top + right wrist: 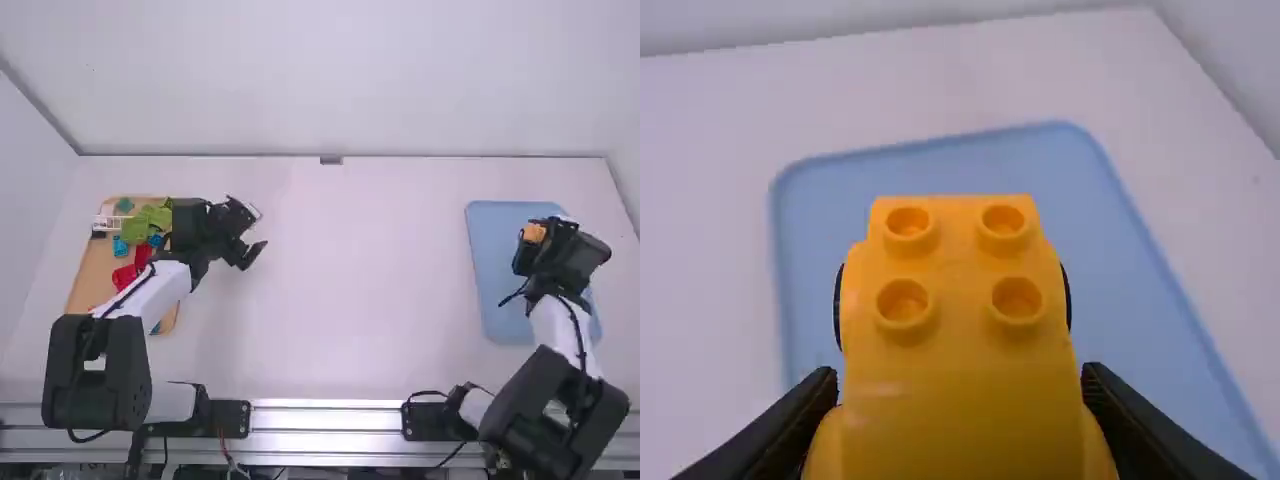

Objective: Assemble lego blocks to make yellow taxi

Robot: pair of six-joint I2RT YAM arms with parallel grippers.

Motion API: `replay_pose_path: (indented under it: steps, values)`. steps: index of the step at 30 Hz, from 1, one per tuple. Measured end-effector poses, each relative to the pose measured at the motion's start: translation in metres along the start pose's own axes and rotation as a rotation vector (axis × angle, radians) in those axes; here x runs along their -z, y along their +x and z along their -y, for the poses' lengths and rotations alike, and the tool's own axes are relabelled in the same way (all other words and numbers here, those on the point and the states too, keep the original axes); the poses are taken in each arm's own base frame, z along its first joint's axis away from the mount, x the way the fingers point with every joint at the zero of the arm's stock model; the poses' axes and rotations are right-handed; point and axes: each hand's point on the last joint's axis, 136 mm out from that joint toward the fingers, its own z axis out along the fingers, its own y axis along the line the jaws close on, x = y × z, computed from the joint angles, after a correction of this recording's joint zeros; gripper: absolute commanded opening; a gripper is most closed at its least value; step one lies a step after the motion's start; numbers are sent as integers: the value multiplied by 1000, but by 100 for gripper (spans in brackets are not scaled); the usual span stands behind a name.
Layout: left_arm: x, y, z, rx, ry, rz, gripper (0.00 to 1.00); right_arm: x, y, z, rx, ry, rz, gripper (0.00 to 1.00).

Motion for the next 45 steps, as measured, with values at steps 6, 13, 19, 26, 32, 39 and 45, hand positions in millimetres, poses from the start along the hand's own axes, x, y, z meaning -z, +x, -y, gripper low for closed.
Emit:
replay_pose_path:
  steps: [6,13,19,26,32,39,45]
  values:
    - [0,-4,-6,119,-25,16,99,-47,56,13,-83,-9,-126,43]
    - [0,-3,-5,187,-22,13,99,-70,88,9,-110,-37,-223,58]
    - [0,0,-9,255,-48,-1,99,-71,82,10,-125,-51,-274,98]
    - [0,20,-1,352,-106,-137,99,-43,77,0,-158,-88,-399,98]
    - [28,-20,-3,378,-188,-180,99,-4,11,-21,-102,-61,-309,98]
    - [66,-76,-13,375,-244,-96,98,46,-45,-67,2,-61,-144,98]
    - [83,-97,-21,378,-275,-31,97,100,-84,-129,117,-181,35,96]
